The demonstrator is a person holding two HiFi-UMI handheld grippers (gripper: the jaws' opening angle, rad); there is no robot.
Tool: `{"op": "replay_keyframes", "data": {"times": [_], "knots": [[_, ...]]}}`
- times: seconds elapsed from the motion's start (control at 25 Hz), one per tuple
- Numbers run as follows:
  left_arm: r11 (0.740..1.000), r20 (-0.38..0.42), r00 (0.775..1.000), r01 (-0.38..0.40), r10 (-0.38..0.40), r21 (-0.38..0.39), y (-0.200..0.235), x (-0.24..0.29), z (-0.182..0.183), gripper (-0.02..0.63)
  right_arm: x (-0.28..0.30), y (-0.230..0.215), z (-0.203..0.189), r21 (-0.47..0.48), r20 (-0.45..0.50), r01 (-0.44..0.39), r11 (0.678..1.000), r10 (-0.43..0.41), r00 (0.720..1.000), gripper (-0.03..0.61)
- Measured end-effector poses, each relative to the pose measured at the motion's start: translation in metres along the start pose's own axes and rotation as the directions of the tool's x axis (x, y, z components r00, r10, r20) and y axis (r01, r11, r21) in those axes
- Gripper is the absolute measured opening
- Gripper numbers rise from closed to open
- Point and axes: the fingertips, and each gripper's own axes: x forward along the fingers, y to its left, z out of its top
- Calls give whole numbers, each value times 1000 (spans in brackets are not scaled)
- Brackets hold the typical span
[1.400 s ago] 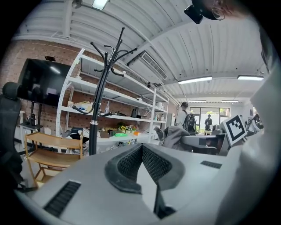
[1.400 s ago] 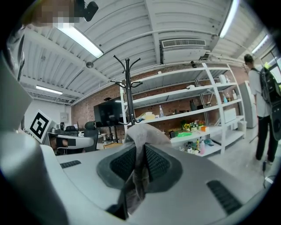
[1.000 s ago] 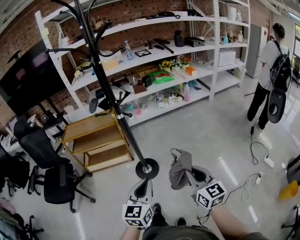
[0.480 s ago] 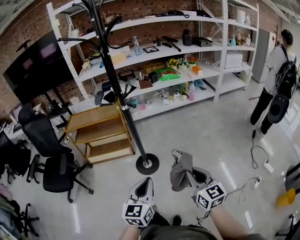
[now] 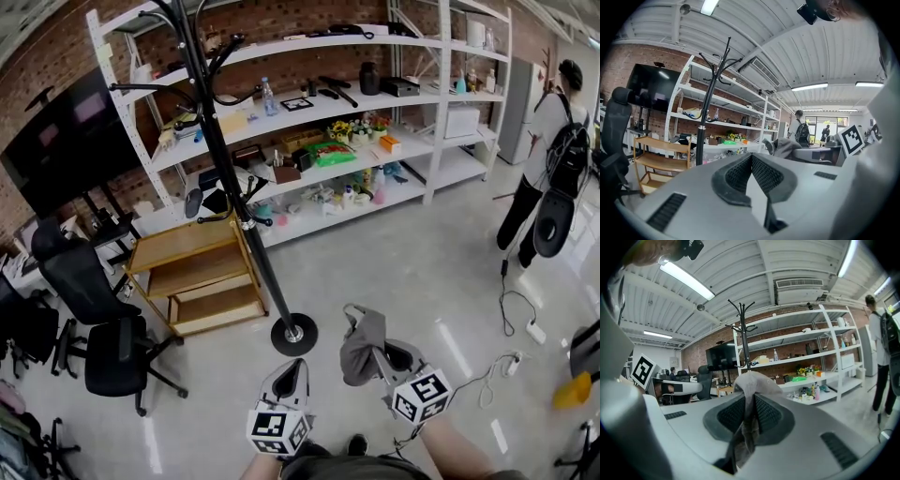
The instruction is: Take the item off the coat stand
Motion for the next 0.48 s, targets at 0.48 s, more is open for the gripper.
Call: {"op": "replay_keyframes", "data": {"times": [0.48], "knots": [[1000, -4, 1000, 6, -6, -14, 17, -2, 1, 8, 9, 14, 7, -4, 14, 8, 1000, -8, 1000, 46]]}}
